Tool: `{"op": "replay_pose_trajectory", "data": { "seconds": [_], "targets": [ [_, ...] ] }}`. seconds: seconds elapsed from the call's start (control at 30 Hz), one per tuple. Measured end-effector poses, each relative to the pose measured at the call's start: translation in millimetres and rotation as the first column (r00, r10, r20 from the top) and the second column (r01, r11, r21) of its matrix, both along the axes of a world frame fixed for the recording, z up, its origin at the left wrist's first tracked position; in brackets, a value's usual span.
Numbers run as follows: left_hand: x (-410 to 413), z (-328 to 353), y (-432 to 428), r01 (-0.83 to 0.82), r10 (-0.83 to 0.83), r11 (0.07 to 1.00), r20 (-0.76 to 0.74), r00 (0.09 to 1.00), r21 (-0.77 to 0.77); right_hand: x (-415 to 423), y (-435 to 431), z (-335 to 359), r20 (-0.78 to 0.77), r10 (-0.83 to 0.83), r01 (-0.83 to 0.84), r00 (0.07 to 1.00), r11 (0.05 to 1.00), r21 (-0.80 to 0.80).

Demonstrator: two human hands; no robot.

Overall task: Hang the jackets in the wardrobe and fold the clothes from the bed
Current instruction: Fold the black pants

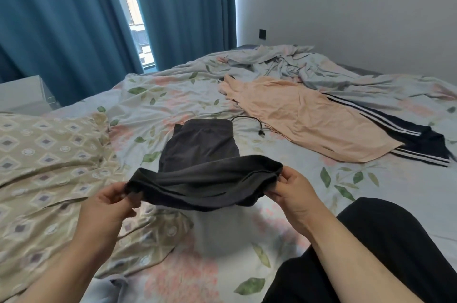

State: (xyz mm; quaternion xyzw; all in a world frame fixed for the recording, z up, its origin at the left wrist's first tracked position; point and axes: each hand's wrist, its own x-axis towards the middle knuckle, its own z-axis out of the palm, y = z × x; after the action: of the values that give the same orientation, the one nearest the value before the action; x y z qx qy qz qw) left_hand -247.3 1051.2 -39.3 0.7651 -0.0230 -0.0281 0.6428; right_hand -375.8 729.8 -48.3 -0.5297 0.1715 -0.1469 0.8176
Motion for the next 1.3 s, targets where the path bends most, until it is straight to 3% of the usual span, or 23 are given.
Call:
{"op": "replay_pose_trajectory", "data": {
  "seconds": [0.13,0.23,0.33,0.47,0.53,0.6,0.67,0.7,0.77,0.8,0.83,0.87,0.93,1.0,1.07,1.13,1.2,1.3],
  "targets": [
    [-3,14,-7,-0.026,0.0,0.992,0.203,0.979,0.125,-4,-6,2,-0.049,-0.126,0.11,0.991,0.962,-0.252],
    [-4,27,-11,0.122,-0.151,0.982,0.217,0.964,0.143,-7,-12,8,0.029,-0.085,0.089,0.996,0.973,-0.212],
    [-6,36,-16,0.179,-0.195,0.977,0.139,0.971,0.118,-11,-18,16,0.028,-0.041,0.044,0.999,0.99,-0.132],
    [-18,38,-27,0.262,-0.272,0.962,-0.19,0.943,-0.078,-21,-24,24,-0.11,0.095,-0.105,0.989,0.991,-0.085],
    [-26,38,-25,0.359,-0.427,0.904,-0.417,0.802,-0.233,-28,-26,27,-0.179,0.283,-0.289,0.942,0.957,-0.006],
    [-27,37,-23,0.505,-0.608,0.789,-0.561,0.561,-0.35,-37,-26,28,-0.203,0.513,-0.496,0.834,0.858,0.135],
    [-30,37,-25,0.76,-0.679,0.612,-0.637,0.363,-0.219,-43,-26,27,-0.163,0.672,-0.633,0.722,0.737,0.238],
    [-30,35,-25,0.776,-0.619,0.611,-0.704,0.347,-0.155,-45,-26,26,-0.146,0.712,-0.671,0.686,0.698,0.25],
    [-20,29,-26,0.801,-0.612,0.596,-0.681,0.403,-0.061,-44,-27,27,-0.124,0.739,-0.698,0.663,0.669,0.254],
    [-18,26,-23,0.795,-0.639,0.599,-0.657,0.399,-0.099,-42,-27,26,-0.117,0.733,-0.688,0.67,0.672,0.272],
    [-14,12,-15,0.779,-0.721,0.585,-0.585,0.372,-0.226,-39,-28,27,-0.109,0.721,-0.668,0.684,0.68,0.303],
    [-15,10,-10,0.675,-0.768,0.616,-0.499,0.401,-0.406,-35,-29,25,-0.114,0.688,-0.626,0.716,0.706,0.329],
    [-10,7,-10,0.394,-0.681,0.718,-0.461,0.569,-0.573,-24,-33,22,-0.203,0.54,-0.474,0.817,0.829,0.298],
    [1,2,-16,0.326,-0.487,0.86,-0.438,0.756,-0.393,-11,-36,15,-0.39,0.286,-0.29,0.876,0.956,0.05],
    [13,5,-26,0.337,-0.331,0.941,-0.326,0.885,-0.041,2,-38,7,-0.507,0.052,-0.188,0.86,0.957,-0.221],
    [29,3,-34,0.311,-0.264,0.934,-0.249,0.932,0.175,15,-42,-1,-0.568,-0.034,-0.192,0.822,0.923,-0.333],
    [44,-1,-47,0.257,-0.205,0.955,-0.297,0.933,0.148,31,-45,-4,-0.601,-0.008,-0.164,0.799,0.959,-0.231],
    [74,-6,-69,0.151,-0.117,0.987,-0.406,0.906,0.051,62,-50,-1,-0.598,0.082,-0.016,0.797,0.993,0.116]
  ]
}}
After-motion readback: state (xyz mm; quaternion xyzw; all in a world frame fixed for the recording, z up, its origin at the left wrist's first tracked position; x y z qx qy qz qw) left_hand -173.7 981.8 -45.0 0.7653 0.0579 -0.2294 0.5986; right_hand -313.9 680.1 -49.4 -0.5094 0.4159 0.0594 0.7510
